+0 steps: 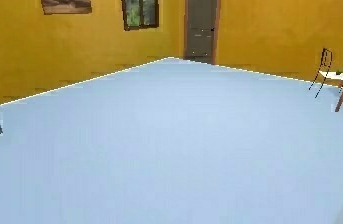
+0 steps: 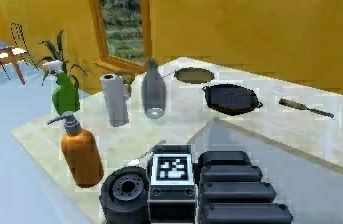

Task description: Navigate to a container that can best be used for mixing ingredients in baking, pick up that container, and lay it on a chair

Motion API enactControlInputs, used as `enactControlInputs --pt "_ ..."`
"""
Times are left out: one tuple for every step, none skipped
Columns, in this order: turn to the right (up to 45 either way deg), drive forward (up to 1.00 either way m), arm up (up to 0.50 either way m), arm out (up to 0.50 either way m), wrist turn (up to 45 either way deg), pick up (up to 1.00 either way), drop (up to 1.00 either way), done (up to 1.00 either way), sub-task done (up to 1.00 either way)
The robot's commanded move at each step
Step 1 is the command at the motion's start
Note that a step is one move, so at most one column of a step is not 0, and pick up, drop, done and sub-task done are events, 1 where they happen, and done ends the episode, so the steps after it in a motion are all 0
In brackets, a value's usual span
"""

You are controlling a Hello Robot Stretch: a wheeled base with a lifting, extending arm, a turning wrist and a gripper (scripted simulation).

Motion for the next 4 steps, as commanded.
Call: enactControlInputs --pt "30.0 0.0 0.0 0.0 0.0 0.0 0.0 0.0 0.0" --pt "0.0 1.0 0.0 0.0 0.0 0.0 0.0 0.0 0.0" --pt "0.0 1.0 0.0 0.0 0.0 0.0 0.0 0.0 0.0" --pt "3.0 0.0 0.0 0.0 0.0 0.0 0.0 0.0 0.0"
